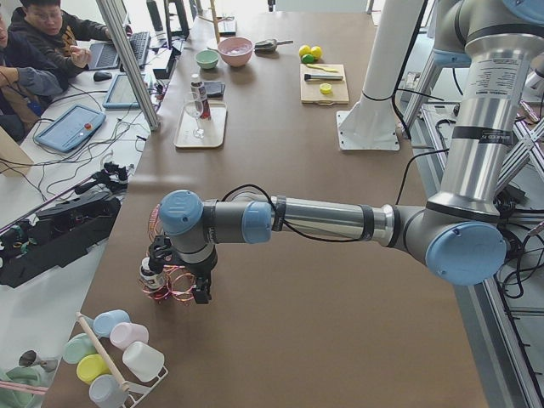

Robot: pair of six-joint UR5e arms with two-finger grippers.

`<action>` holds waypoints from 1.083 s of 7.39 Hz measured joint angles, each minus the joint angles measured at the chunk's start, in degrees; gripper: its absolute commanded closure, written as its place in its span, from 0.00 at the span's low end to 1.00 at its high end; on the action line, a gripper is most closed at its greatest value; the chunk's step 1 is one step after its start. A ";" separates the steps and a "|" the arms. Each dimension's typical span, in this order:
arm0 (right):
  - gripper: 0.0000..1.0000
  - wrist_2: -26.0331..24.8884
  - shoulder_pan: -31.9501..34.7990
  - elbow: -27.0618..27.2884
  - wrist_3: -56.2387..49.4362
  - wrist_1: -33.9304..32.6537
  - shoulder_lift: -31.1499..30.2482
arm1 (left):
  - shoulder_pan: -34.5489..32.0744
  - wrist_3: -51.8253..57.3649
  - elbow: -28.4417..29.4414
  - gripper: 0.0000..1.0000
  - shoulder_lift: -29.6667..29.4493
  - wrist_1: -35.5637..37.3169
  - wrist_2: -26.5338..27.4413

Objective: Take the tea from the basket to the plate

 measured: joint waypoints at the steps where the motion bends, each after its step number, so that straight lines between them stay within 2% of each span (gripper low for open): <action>1: 0.00 0.01 0.00 -0.03 0.01 -0.03 0.00 | 0.00 0.00 -0.01 0.02 0.04 0.00 0.00; 8: 0.00 0.09 0.00 -0.01 -0.03 -0.04 0.00 | 0.18 0.00 -0.03 0.02 0.75 -0.09 -0.04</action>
